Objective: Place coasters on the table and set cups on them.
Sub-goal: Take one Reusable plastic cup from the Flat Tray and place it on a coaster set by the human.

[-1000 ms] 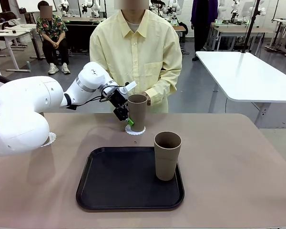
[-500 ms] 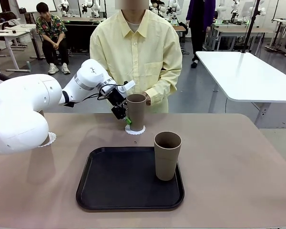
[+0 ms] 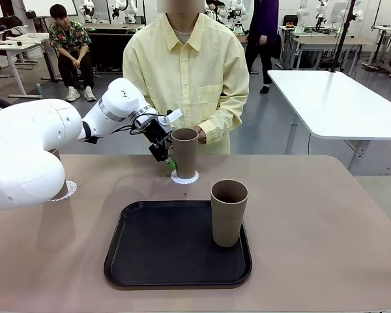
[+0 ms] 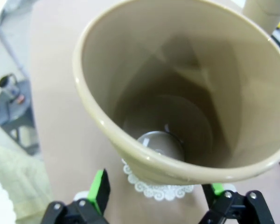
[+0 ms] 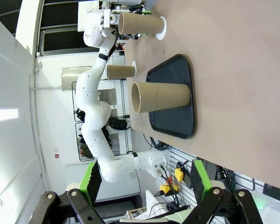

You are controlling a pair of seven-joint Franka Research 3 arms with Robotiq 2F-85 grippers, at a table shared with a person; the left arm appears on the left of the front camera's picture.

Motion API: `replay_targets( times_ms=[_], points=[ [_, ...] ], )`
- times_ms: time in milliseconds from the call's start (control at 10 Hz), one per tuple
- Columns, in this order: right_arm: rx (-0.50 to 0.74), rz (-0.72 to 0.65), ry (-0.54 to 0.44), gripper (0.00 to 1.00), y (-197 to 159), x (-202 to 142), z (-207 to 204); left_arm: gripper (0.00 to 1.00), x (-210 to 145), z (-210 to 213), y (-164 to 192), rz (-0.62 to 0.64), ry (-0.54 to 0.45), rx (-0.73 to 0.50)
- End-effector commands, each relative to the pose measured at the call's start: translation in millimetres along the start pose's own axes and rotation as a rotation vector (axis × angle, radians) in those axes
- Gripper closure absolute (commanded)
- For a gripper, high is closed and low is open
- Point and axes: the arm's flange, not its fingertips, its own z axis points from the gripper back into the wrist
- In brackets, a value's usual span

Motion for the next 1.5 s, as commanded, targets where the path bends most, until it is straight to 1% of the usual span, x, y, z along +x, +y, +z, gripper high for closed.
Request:
replay_targets(
  times_ms=[0, 200, 500, 600, 800, 900, 1100, 1200, 1300, 1400],
  points=[
    [0.013, -0.001, 0.002, 0.00, -0.1, 0.6, 0.4, 0.00, 3.0, -1.3, -19.4, 0.041, 0.042, 0.003],
    [0.013, -0.001, 0.002, 0.00, -0.1, 0.6, 0.4, 0.00, 3.6, 2.4, -26.1, 0.062, 0.083, 0.011],
    [0.013, -0.001, 0.002, 0.00, -0.1, 0.6, 0.4, 0.00, 13.1, 22.4, -52.2, 0.124, 0.219, 0.042],
    [0.013, -0.001, 0.002, 0.00, -0.1, 0.6, 0.4, 0.00, 19.4, 29.7, -64.7, 0.140, 0.247, 0.055],
    [0.013, -0.001, 0.002, 0.00, -0.1, 0.6, 0.4, 0.00, 37.9, 47.2, -100.1, 0.185, 0.340, 0.083],
    [0.013, -0.001, 0.002, 0.00, -0.1, 0.6, 0.4, 0.00, 49.6, 59.0, -124.5, 0.217, 0.388, 0.101],
    [0.013, -0.001, 0.002, 0.00, -0.1, 0.6, 0.4, 0.00, 66.1, 76.2, -168.2, 0.277, 0.421, 0.117],
    [0.013, -0.001, 0.002, 0.00, -0.1, 0.6, 0.4, 0.00, 71.0, 81.6, -189.0, 0.301, 0.427, 0.117],
    [0.013, -0.001, 0.002, 0.00, -0.1, 0.6, 0.4, 0.00, 73.9, 85.1, -212.1, 0.348, 0.463, 0.127],
    [0.013, -0.001, 0.002, 0.00, -0.1, 0.6, 0.4, 0.00, 75.8, 85.4, -233.5, 0.371, 0.474, 0.123]
  ],
)
